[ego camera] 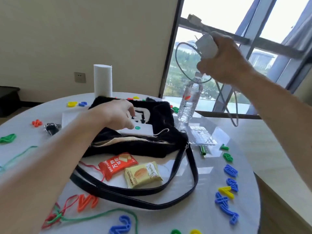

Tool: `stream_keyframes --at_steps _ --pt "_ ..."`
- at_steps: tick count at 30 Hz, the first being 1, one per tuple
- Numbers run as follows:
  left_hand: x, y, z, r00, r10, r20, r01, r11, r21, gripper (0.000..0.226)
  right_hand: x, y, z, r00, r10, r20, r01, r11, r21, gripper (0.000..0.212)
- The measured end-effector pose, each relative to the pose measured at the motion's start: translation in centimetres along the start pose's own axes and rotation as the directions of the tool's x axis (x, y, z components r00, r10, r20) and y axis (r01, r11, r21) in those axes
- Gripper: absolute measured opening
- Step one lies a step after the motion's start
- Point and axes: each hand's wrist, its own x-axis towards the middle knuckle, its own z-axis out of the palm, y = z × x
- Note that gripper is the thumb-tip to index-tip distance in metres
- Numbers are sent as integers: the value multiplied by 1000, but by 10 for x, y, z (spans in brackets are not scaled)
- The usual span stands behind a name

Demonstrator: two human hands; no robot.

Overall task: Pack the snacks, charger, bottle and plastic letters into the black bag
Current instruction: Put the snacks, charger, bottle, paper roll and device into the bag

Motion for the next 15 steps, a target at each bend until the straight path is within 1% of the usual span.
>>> stream_keyframes --at_steps 2,4,6,9,11,13,15 --pt "2 6 5 997 24 76 -30 997 78 38 -5 19 -5 996 72 59 -65 991 -117 36" --pt "3 6 12 995 24 99 -37 990 134 36 -17 43 3 974 192 118 -166 965 -204 33" --pt "1 3 19 994 19 110 -36 987 156 35 -36 68 19 935 304 181 -230 912 -341 31" --pt "-2 0 24 991 23 135 -49 980 191 36 -69 97 48 854 442 273 -270 826 -494 30" --pt "-5 0 25 984 28 176 -67 974 217 38 -87 107 66 801 525 288 -280 754 -595 33" --pt "-6 -1 26 978 36 204 -87 965 247 41 -98 112 79 766 580 278 -297 702 -647 33" --pt "-6 -1 27 977 38 209 -92 962 257 41 -105 116 88 740 607 291 -300 684 -665 28"
